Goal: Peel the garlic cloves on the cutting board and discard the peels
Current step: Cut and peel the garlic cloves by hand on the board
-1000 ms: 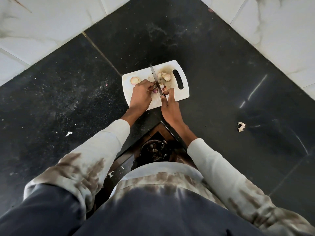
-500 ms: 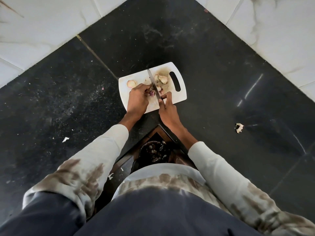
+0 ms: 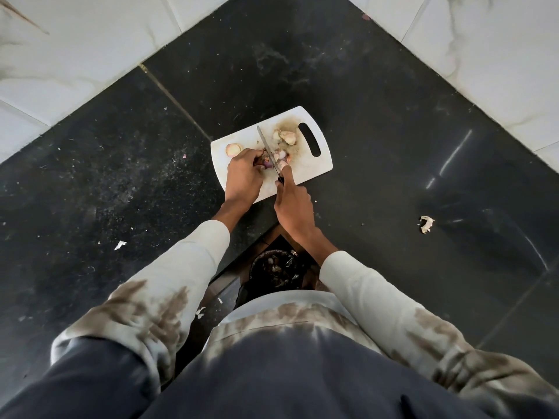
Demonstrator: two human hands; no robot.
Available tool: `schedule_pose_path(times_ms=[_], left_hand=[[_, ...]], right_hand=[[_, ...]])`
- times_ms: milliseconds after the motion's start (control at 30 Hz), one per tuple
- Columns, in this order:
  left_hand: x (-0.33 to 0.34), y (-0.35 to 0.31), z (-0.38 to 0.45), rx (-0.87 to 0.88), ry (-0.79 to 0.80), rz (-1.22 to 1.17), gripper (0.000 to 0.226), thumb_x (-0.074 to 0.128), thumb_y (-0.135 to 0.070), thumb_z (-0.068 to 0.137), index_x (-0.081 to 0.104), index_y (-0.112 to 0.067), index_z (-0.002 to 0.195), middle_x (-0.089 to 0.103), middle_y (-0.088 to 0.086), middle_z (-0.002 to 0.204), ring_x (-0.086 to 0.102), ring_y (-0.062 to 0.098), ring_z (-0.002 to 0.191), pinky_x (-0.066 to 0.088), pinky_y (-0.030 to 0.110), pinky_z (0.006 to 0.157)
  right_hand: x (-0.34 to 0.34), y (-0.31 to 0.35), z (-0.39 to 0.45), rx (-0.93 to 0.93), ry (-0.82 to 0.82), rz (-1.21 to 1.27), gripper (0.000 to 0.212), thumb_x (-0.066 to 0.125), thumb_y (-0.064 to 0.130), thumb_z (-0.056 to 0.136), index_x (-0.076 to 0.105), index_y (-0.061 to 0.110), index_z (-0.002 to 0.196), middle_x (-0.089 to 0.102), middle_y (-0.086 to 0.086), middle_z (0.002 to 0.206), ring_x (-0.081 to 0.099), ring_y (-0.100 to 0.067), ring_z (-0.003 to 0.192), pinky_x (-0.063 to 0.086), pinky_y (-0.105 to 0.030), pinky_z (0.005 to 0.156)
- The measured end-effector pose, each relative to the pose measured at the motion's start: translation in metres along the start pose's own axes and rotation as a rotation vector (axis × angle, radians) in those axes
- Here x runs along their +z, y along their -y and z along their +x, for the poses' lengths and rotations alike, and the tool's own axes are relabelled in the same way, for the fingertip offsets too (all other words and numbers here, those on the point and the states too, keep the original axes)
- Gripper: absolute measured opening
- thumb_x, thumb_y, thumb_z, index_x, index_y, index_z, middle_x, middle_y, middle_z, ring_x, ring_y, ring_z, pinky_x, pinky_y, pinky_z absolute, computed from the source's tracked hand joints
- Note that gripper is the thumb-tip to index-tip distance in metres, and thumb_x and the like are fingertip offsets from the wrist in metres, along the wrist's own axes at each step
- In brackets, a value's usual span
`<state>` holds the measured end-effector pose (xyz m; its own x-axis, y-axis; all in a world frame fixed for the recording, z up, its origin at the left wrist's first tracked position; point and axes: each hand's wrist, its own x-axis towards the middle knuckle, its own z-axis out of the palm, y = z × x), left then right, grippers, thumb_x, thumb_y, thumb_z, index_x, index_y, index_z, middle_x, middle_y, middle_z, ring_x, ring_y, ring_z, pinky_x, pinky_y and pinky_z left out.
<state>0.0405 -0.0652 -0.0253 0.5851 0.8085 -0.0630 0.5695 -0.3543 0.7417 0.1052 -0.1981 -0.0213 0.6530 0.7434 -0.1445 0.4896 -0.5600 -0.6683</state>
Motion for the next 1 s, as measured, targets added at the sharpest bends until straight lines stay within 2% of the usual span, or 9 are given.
schedule_pose_path(times_ms=[167,267,333,467,567,667,767,867,1000], left_hand=[[-0.002,-0.005,0.001,0.006,0.012,0.035,0.039,0.051,0.012,0.089,0.074,-0.009,0.112,0.075,-0.001,0.103,0.071,0.010,0.095,0.061,0.030,0.090],[-0.003,-0.008,0.002,0.027,0.012,0.100,0.029,0.059,0.004,0.091,0.073,-0.011,0.112,0.073,0.002,0.109,0.069,0.018,0.098,0.059,0.032,0.089],[-0.004,-0.011,0.002,0.025,0.009,0.148,0.023,0.068,-0.012,0.093,0.071,-0.014,0.115,0.071,0.002,0.115,0.068,0.020,0.099,0.059,0.037,0.087],[-0.004,-0.020,0.002,0.033,0.021,0.329,0.046,0.076,-0.041,0.088,0.063,-0.019,0.126,0.065,0.000,0.128,0.063,0.022,0.112,0.057,0.042,0.086],[0.000,-0.030,0.004,0.032,0.002,0.430,0.051,0.076,-0.048,0.089,0.060,-0.017,0.127,0.062,0.002,0.131,0.060,0.023,0.118,0.053,0.040,0.082],[0.005,-0.037,0.007,-0.070,-0.031,0.468,0.055,0.075,-0.053,0.089,0.059,-0.014,0.125,0.065,0.005,0.125,0.065,0.027,0.112,0.054,0.041,0.081],[0.005,-0.041,0.010,-0.197,-0.047,0.436,0.053,0.071,-0.056,0.092,0.061,-0.012,0.120,0.072,0.008,0.111,0.070,0.030,0.099,0.058,0.043,0.080],[0.002,-0.044,0.010,-0.259,-0.070,0.397,0.048,0.062,-0.053,0.100,0.061,-0.010,0.121,0.073,0.008,0.110,0.070,0.029,0.095,0.050,0.038,0.071],[-0.012,-0.039,0.010,-0.122,-0.051,0.278,0.039,0.061,-0.044,0.102,0.059,-0.015,0.128,0.070,0.004,0.123,0.065,0.017,0.096,0.050,0.032,0.072]], right_hand=[[-0.002,-0.006,-0.007,-0.002,-0.017,0.076,0.029,0.045,0.023,0.110,0.034,0.020,0.137,0.068,-0.007,0.084,0.067,-0.036,0.075,0.054,-0.048,0.069],[-0.010,-0.014,-0.014,0.040,0.005,0.218,0.015,0.045,0.022,0.110,0.040,0.020,0.124,0.056,-0.002,0.065,0.058,-0.024,0.057,0.044,-0.037,0.057],[-0.017,-0.019,-0.010,0.075,0.031,0.381,0.010,0.045,0.025,0.110,0.042,0.021,0.118,0.052,-0.005,0.062,0.050,-0.018,0.050,0.041,-0.033,0.053],[-0.030,-0.028,0.010,0.165,0.032,0.546,0.007,0.048,0.034,0.109,0.045,0.029,0.113,0.055,-0.006,0.067,0.049,-0.010,0.053,0.040,-0.027,0.050],[-0.037,-0.030,0.018,0.189,0.004,0.619,0.006,0.049,0.036,0.109,0.046,0.032,0.112,0.054,-0.007,0.070,0.047,-0.010,0.055,0.038,-0.025,0.049],[-0.040,-0.030,0.017,0.189,0.001,0.656,0.007,0.049,0.036,0.109,0.045,0.032,0.114,0.052,-0.008,0.072,0.044,-0.010,0.056,0.037,-0.024,0.048],[-0.039,-0.031,0.011,0.182,0.008,0.650,0.005,0.049,0.035,0.109,0.045,0.033,0.112,0.051,-0.009,0.072,0.041,-0.016,0.057,0.035,-0.027,0.048],[-0.037,-0.033,0.007,0.177,0.013,0.631,0.005,0.049,0.036,0.109,0.045,0.032,0.111,0.052,-0.010,0.072,0.042,-0.020,0.059,0.034,-0.029,0.047],[-0.037,-0.035,0.005,0.187,0.010,0.617,0.006,0.049,0.035,0.110,0.045,0.032,0.113,0.056,-0.009,0.073,0.044,-0.011,0.055,0.036,-0.024,0.046]])
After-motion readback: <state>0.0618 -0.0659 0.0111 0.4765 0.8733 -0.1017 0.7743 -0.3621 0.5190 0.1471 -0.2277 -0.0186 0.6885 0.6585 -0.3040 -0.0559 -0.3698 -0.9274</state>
